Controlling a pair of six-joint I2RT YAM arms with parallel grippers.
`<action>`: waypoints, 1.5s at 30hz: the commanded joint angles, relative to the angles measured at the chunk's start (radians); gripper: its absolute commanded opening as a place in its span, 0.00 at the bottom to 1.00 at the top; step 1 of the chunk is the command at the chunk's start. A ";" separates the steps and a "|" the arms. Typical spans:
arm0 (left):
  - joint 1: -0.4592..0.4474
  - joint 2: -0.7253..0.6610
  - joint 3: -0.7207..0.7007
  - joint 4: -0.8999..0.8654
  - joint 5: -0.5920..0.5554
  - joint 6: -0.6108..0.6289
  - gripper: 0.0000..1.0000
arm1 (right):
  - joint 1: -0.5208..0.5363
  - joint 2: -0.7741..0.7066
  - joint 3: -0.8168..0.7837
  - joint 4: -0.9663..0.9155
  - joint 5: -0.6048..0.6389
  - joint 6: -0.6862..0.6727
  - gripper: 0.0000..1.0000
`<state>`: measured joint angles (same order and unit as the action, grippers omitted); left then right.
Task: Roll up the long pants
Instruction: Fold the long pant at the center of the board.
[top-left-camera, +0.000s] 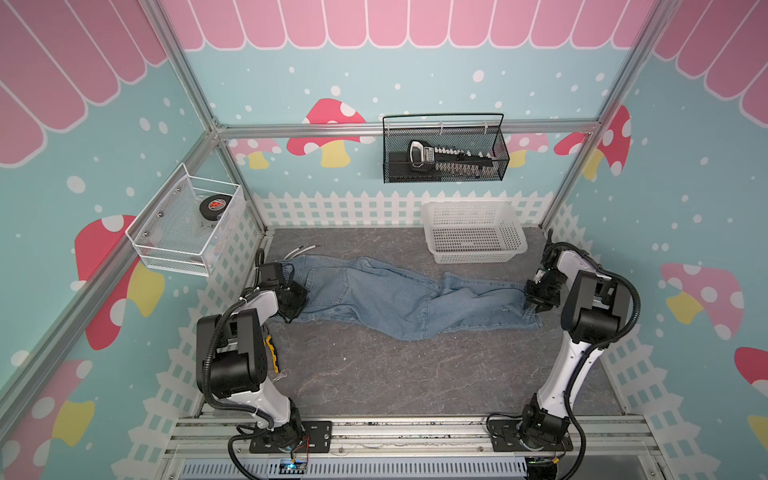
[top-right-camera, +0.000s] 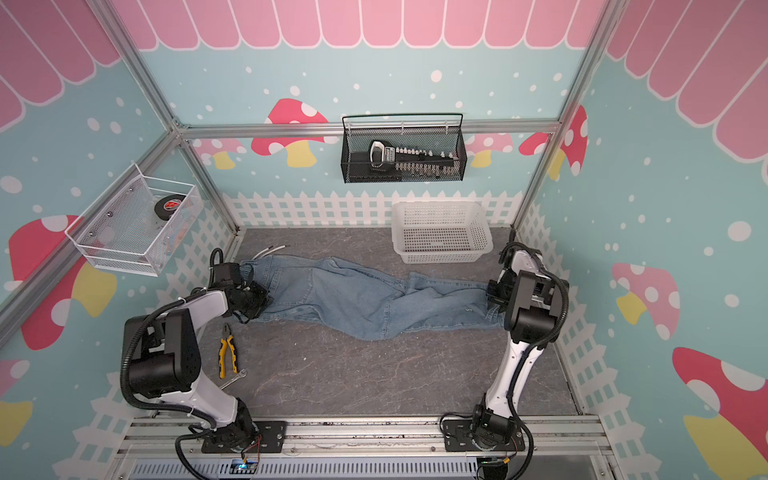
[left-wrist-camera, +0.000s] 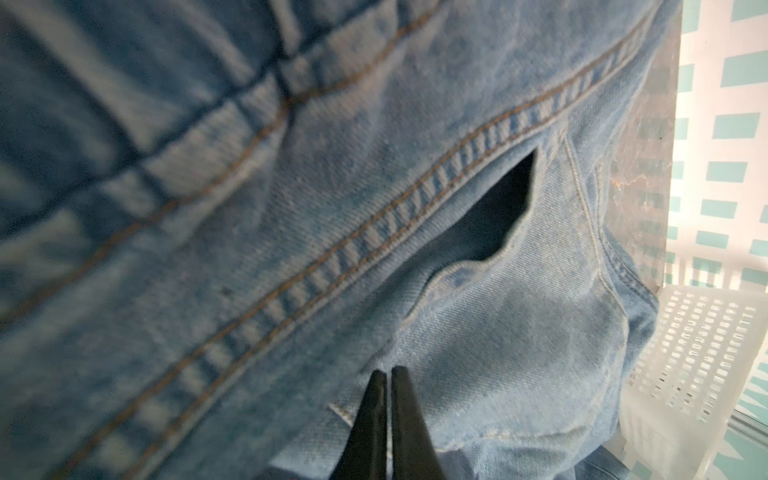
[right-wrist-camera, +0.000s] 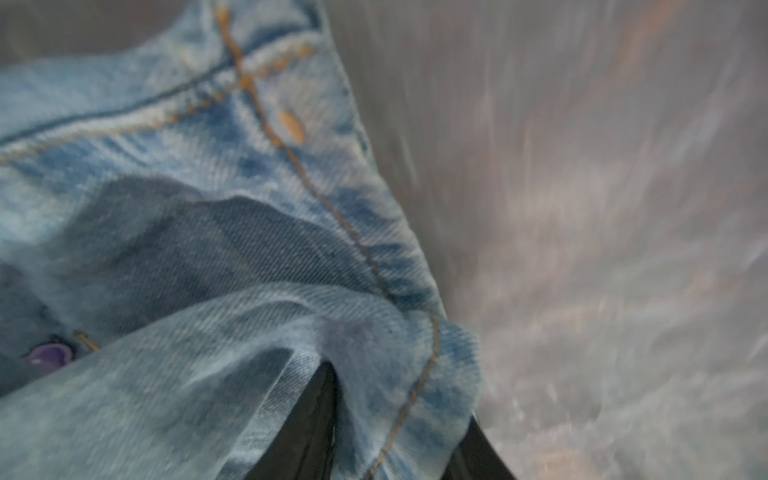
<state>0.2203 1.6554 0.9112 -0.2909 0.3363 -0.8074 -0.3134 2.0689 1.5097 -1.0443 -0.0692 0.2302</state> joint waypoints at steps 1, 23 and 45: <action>-0.002 -0.036 -0.013 -0.017 -0.018 0.000 0.08 | 0.002 -0.046 -0.137 -0.067 -0.002 0.016 0.37; 0.084 0.155 0.170 -0.010 -0.060 -0.028 0.12 | -0.015 -0.214 -0.116 -0.020 0.022 0.072 0.47; 0.038 0.308 0.197 0.179 0.053 -0.125 0.12 | -0.006 -0.522 -0.449 -0.008 -0.020 0.180 0.50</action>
<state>0.2684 1.9320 1.1175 -0.1291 0.3634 -0.9089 -0.3260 1.5570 1.0706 -1.0729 -0.0544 0.3809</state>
